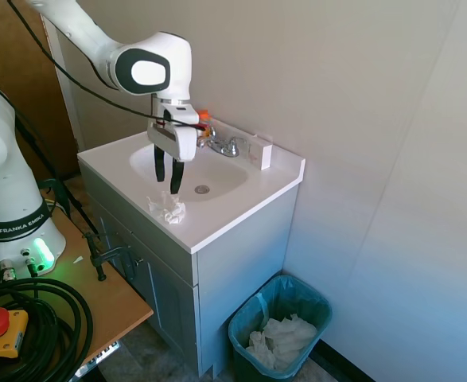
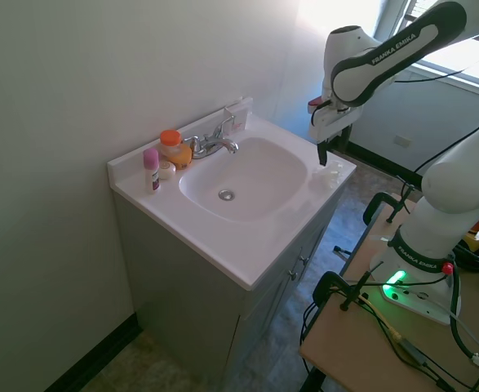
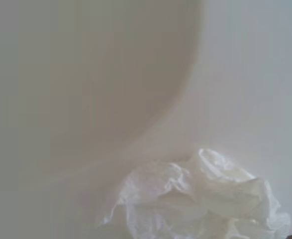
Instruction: Throw the tissue in the trash bin
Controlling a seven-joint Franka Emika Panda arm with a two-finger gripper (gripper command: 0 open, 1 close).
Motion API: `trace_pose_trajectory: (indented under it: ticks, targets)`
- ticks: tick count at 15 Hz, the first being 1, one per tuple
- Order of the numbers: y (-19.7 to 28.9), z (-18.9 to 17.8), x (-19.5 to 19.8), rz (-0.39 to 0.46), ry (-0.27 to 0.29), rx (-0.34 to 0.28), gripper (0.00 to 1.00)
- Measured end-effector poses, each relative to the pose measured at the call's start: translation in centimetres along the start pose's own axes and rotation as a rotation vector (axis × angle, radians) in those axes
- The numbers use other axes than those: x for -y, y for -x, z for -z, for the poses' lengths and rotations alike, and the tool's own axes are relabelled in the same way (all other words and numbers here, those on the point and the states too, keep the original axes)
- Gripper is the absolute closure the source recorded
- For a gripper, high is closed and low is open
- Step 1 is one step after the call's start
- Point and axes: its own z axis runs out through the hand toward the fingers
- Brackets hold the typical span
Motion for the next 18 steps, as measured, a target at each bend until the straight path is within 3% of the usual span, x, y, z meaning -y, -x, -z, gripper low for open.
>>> trace_pose_trajectory:
  ticks: [6,7,18]
  targets:
    - [-1.1,-4.7,0.3,-0.016,0.004,0.047,0.00]
    - [-1.3,-5.3,0.2,-0.019,0.003,0.051,1.00]
    - [-2.0,-6.3,0.2,0.008,-0.045,0.061,1.00]
